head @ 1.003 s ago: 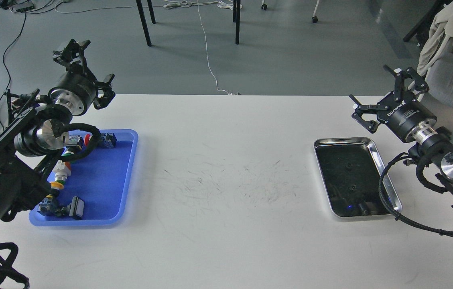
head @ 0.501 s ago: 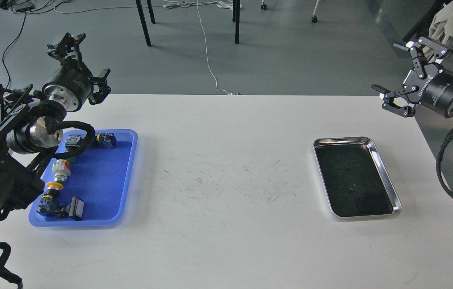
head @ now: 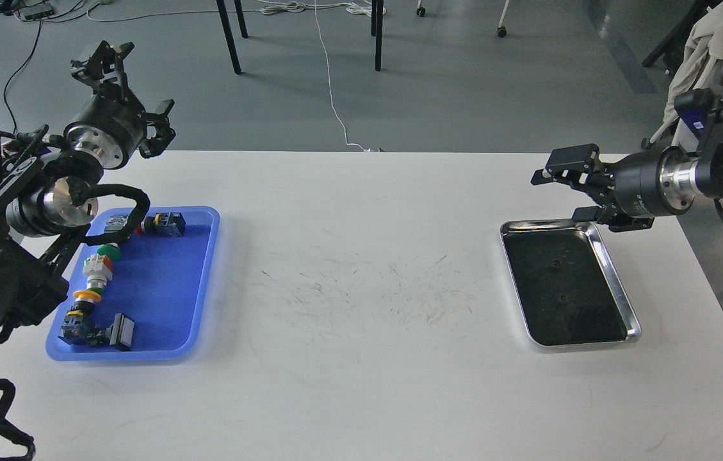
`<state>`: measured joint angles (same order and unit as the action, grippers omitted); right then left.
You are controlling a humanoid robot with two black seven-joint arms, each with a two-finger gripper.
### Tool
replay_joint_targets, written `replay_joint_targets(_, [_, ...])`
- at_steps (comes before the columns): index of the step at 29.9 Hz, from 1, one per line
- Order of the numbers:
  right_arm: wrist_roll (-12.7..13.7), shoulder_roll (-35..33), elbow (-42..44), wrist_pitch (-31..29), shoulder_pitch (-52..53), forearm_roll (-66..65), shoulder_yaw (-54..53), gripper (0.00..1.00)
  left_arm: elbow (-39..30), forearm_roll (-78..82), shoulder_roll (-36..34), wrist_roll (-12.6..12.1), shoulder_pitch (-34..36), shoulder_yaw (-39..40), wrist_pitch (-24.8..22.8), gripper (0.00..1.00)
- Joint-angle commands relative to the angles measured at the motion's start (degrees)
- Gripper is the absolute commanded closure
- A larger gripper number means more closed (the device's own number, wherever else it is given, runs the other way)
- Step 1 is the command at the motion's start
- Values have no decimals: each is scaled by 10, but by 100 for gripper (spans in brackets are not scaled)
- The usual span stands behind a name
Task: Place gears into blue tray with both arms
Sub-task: 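Move the right gripper over the steel tray, then lower the right gripper and grasp a small black ring in the steel tray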
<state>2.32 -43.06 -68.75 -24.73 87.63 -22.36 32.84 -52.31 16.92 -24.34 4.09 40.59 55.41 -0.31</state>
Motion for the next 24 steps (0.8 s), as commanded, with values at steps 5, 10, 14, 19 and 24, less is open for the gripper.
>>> replay_joint_targets(5, [7,85,48,35,0,-85,87,1,1,-1,-2,2,-1,0,1,2])
replay_joint_targets(10, [8,162,113,49,-10,-92,118,1,1,-1,-1,2,-1,0,1,2])
replay_joint_targets(14, [7,196,151,50,-22,-92,125,1,1,-1,-2,3,-1,0,0,2])
replay_joint_targets(19, [7,226,175,50,-48,-94,133,2,1,-2,-4,3,-3,2,1,2])
replay_joint_targets(24, [6,232,185,50,-61,-94,152,2,1,-2,-12,3,-3,4,1,2])
